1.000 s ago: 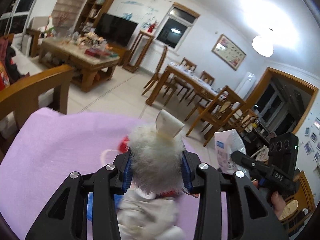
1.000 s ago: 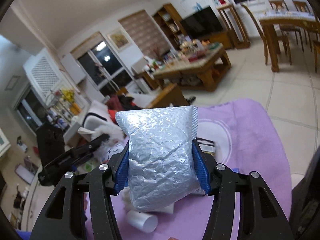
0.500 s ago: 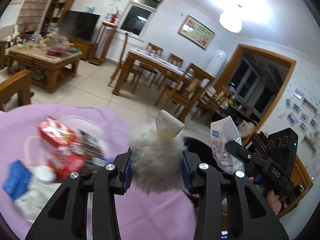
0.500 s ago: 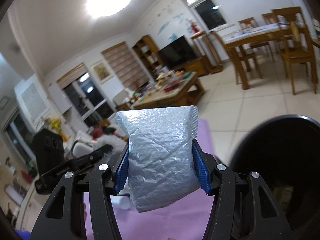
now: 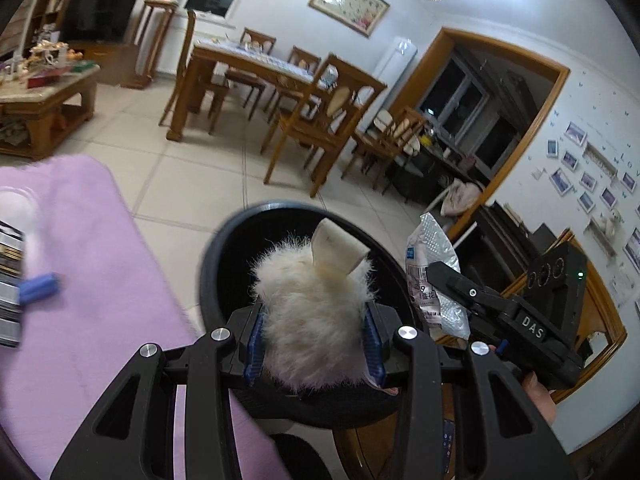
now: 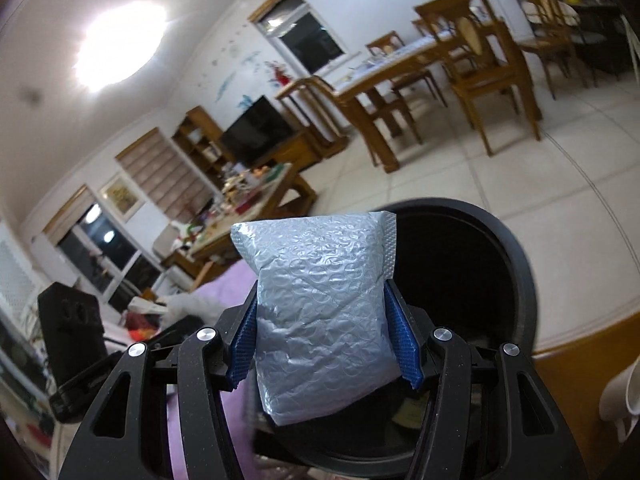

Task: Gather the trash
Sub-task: 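Carry tissue and foil pouch to the black bin and open both tools, then grasp the red milk box with the left tool while the right tool grasps the black battery card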

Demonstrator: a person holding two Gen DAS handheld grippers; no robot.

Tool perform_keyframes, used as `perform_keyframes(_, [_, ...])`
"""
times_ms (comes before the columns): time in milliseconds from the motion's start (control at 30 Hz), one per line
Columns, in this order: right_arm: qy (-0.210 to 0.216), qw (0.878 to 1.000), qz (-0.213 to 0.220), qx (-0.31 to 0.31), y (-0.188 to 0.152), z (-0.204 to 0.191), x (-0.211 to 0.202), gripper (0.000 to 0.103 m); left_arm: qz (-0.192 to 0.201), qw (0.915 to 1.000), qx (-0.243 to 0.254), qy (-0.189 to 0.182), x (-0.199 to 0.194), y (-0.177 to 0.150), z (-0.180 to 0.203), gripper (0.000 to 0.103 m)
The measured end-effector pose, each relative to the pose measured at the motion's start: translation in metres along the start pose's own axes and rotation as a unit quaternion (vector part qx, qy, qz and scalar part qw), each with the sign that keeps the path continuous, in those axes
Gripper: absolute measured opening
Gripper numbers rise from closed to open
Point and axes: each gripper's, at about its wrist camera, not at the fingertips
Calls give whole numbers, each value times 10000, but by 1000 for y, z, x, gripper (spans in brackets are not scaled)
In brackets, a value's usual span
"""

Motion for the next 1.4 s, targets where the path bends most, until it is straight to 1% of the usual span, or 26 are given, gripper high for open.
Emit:
perform_keyframes(133, [-73,9999,-43,125,-5,21,5,58,-258,9996,89,31,32,-3,4,40])
perform_keyframes(167, [-81,9998,-57,150,-6,28,5,58,-290,9995,109,48,35,-9,10,40])
perform_keyframes(400, [-104,9996,-170,201,-5,28,30,60,-511,9983,211,204,49,-17,10,41])
perform_keyframes(433, [-112,9995,-185,211,-6,31,32,61,-526,9982,207,217,49,-19,12,44])
perform_keyframes(500, [-128,9994,-215,238,-2,23,38,69,-571,9979,188,235,50,-20,11,48])
perform_keyframes(533, [-140,9993,-221,260,-2,24,39,71,-577,9978,184,256,50,-21,12,51])
perform_keyframes(600, [-163,9993,-215,273,-2,21,41,72,-579,9978,175,262,47,-22,13,56])
perform_keyframes(633, [-175,9993,-209,270,-3,16,40,73,-561,9979,179,250,43,-21,13,62])
perform_keyframes(667, [-187,9993,-201,262,-3,14,39,79,-543,9980,199,251,41,-22,14,68])
perform_keyframes(700, [-199,9993,-185,262,-3,13,39,83,-506,9981,234,264,37,-22,16,70])
perform_keyframes(733, [-205,9993,-157,267,-3,11,37,83,-463,9982,271,283,32,-23,16,74])
perform_keyframes(833, [-272,9993,-136,228,-2,5,38,84,-349,9985,307,291,15,-25,15,74])
perform_keyframes(933, [-266,9994,-149,174,-4,-8,40,84,-221,9990,207,325,-10,-26,4,74])
perform_keyframes(1033, [-226,9995,-205,44,-6,-26,46,84,-24,9988,80,484,-42,-31,-16,74])
perform_keyframes(1133, [-118,9993,-322,-157,-9,-53,58,84,203,9969,-41,762,-78,-36,-42,74])
perform_keyframes(1233, [31,9981,-481,-381,-16,-87,74,84,432,9928,-234,1092,-117,-43,-76,74])
perform_keyframes(1333, [199,9955,-678,-632,-25,-126,93,84,650,9865,-514,1414,-157,-53,-112,74])
perform_keyframes(1400, [323,9925,-845,-816,-33,-155,109,84,766,9806,-770,1633,-182,-60,-140,74])
Point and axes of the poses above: each gripper's, at about its wrist camera, not at the fingertips, and x roughly the way its jaws point, z to its right, y to its top, and after that the axes turned 3 degrees about -z, right-handed
